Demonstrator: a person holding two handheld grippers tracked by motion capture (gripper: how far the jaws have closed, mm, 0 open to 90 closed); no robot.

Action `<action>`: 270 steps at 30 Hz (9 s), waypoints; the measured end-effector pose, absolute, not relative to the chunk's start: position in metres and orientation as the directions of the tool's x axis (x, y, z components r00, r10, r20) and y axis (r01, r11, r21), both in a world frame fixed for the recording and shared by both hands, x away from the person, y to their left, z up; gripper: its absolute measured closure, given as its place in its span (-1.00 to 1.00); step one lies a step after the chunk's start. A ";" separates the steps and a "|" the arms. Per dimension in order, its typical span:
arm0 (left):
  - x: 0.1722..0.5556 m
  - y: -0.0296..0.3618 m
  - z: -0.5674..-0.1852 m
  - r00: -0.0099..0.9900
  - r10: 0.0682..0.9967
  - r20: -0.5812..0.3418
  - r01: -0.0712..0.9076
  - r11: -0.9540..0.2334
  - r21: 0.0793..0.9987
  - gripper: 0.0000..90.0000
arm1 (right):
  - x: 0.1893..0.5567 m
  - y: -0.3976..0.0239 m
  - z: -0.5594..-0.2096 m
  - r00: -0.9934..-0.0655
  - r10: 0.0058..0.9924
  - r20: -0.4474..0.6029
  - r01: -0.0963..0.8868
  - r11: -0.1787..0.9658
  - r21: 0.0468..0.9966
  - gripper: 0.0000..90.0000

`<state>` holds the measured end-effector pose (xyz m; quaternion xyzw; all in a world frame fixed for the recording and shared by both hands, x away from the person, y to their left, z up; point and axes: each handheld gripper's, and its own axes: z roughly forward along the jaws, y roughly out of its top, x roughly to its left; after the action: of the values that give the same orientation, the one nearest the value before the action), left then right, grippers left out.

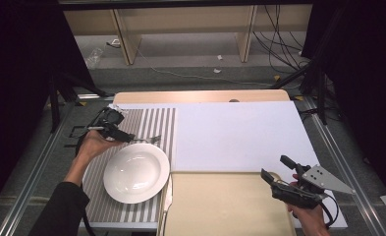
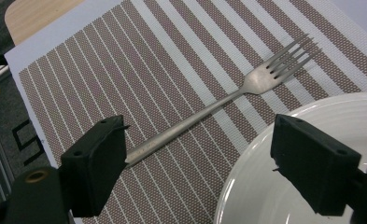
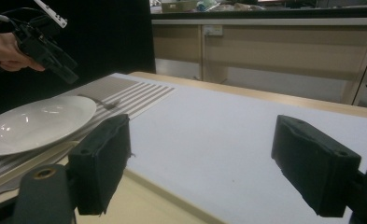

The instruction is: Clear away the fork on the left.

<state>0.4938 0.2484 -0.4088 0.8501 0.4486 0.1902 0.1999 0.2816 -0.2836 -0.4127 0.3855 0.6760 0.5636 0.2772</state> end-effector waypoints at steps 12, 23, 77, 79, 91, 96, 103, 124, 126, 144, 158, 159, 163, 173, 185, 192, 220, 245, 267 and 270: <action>0.517 0.253 -0.428 0.536 0.835 0.122 0.731 -0.531 0.429 -0.54 | 0.281 -0.283 -0.413 -0.551 0.832 0.058 0.211 0.071 0.975 -0.54; 0.532 0.259 -0.439 0.556 0.828 0.068 0.756 -0.538 0.374 -0.45 | 0.281 -0.283 -0.413 -0.554 0.831 0.058 0.212 0.073 0.975 -0.54; 0.545 0.240 -0.462 0.644 0.755 0.121 0.715 -0.650 0.257 0.16 | 0.282 -0.281 -0.413 -0.567 0.822 0.048 0.204 0.083 0.975 -0.54; 0.547 0.241 -0.462 0.645 0.757 0.109 0.716 -0.648 0.261 0.16 | 0.282 -0.281 -0.413 -0.567 0.822 0.049 0.204 0.083 0.975 -0.54; 0.549 0.245 -0.462 0.617 0.787 0.029 0.755 -0.601 0.262 0.37 | 0.282 -0.280 -0.413 -0.569 0.821 0.050 0.204 0.082 0.976 -0.54; 0.548 0.241 -0.462 0.630 0.776 0.038 0.745 -0.618 0.252 0.50 | 0.282 -0.280 -0.413 -0.569 0.821 0.051 0.204 0.081 0.976 -0.54; 0.547 0.238 -0.461 0.653 0.756 0.045 0.728 -0.642 0.241 0.65 | 0.282 -0.280 -0.413 -0.570 0.820 0.051 0.209 0.084 0.974 -0.54; 0.548 0.239 -0.459 0.617 0.787 0.020 0.760 -0.602 0.246 0.82 | 0.282 -0.280 -0.413 -0.566 0.822 0.054 0.216 0.084 0.973 -0.54; 0.548 0.241 -0.457 0.598 0.802 0.011 0.771 -0.578 0.267 0.83 | 0.282 -0.281 -0.414 -0.566 0.823 0.053 0.215 0.086 0.973 -0.54; 0.535 0.270 -0.410 0.498 0.851 -0.166 0.795 -0.372 0.478 0.83 | 0.284 -0.280 -0.414 -0.565 0.823 0.058 0.214 0.078 0.974 -0.54; 0.495 0.261 -0.378 0.530 0.774 -0.345 0.753 -0.243 0.611 0.83 | 0.282 -0.280 -0.414 -0.564 0.824 0.059 0.214 0.077 0.974 -0.54; 0.491 0.259 -0.377 0.535 0.767 -0.353 0.747 -0.236 0.621 0.83 | 0.282 -0.280 -0.414 -0.564 0.824 0.059 0.214 0.077 0.974 -0.54; 0.477 0.252 -0.374 0.563 0.725 -0.396 0.733 -0.217 0.645 0.83 | 0.282 -0.280 -0.414 -0.564 0.824 0.056 0.213 0.080 0.974 -0.54; 0.441 0.226 -0.376 0.632 0.650 -0.423 0.692 -0.226 0.686 0.83 | 0.282 -0.279 -0.414 -0.565 0.824 0.052 0.211 0.083 0.974 -0.54; 0.413 0.203 -0.389 0.668 0.585 -0.460 0.676 -0.221 0.703 0.83 | 0.281 -0.279 -0.413 -0.566 0.823 0.051 0.209 0.083 0.974 -0.54; 0.402 0.193 -0.393 0.671 0.583 -0.459 0.681 -0.240 0.691 0.83 | 0.281 -0.279 -0.413 -0.568 0.822 0.050 0.205 0.082 0.975 -0.54; 0.339 0.144 -0.415 0.735 0.524 -0.430 0.658 -0.398 0.639 0.82 | 0.281 -0.278 -0.413 -0.568 0.822 0.052 0.212 0.085 0.974 -0.54; 0.308 0.108 -0.451 0.761 0.489 -0.427 0.649 -0.556 0.520 0.82 | 0.280 -0.278 -0.412 -0.567 0.822 0.052 0.207 0.081 0.975 -0.54; 0.286 0.086 -0.468 0.784 0.485 -0.388 0.618 -0.667 0.416 0.82 | 0.279 -0.278 -0.412 -0.568 0.822 0.048 0.210 0.088 0.974 -0.54; 0.284 0.085 -0.470 0.786 0.481 -0.389 0.615 -0.673 0.410 0.82 | 0.279 -0.278 -0.412 -0.569 0.821 0.049 0.207 0.085 0.975 -0.54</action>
<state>0.2841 0.0850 -0.4697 0.9061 0.3025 -0.1250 0.2682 0.2794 -0.2782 -0.4119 0.3757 0.6841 0.5624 0.2731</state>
